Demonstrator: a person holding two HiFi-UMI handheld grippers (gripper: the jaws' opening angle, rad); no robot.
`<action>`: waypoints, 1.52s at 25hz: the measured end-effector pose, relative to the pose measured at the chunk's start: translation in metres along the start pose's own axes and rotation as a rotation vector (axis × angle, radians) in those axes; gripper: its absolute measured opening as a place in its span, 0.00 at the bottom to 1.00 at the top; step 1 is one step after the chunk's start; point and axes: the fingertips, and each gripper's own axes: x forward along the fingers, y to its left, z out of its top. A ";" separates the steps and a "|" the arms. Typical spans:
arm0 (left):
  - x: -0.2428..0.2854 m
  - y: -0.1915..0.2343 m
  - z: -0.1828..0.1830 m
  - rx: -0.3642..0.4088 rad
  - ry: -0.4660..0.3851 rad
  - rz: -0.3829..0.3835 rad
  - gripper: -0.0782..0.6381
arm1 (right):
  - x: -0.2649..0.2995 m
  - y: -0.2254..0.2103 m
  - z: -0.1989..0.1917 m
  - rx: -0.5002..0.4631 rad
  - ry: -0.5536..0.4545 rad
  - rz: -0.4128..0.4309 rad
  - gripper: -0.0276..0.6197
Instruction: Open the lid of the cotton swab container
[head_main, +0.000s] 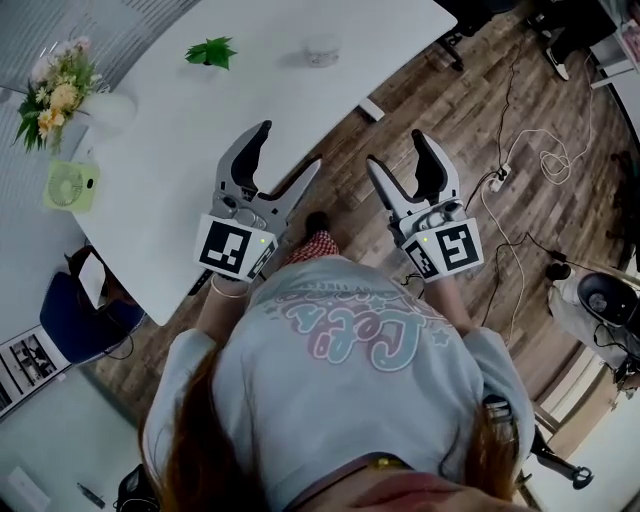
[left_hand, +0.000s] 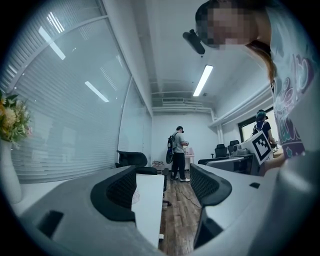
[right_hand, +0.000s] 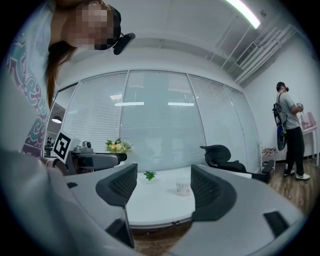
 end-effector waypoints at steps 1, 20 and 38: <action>0.003 0.004 -0.001 -0.003 0.000 -0.001 0.55 | 0.004 -0.002 0.000 0.000 0.000 -0.003 0.54; 0.049 0.067 -0.008 -0.022 0.003 -0.037 0.55 | 0.070 -0.034 -0.001 -0.002 0.018 -0.049 0.54; 0.069 0.093 -0.026 -0.047 0.031 -0.005 0.55 | 0.107 -0.056 -0.005 0.004 0.046 0.007 0.54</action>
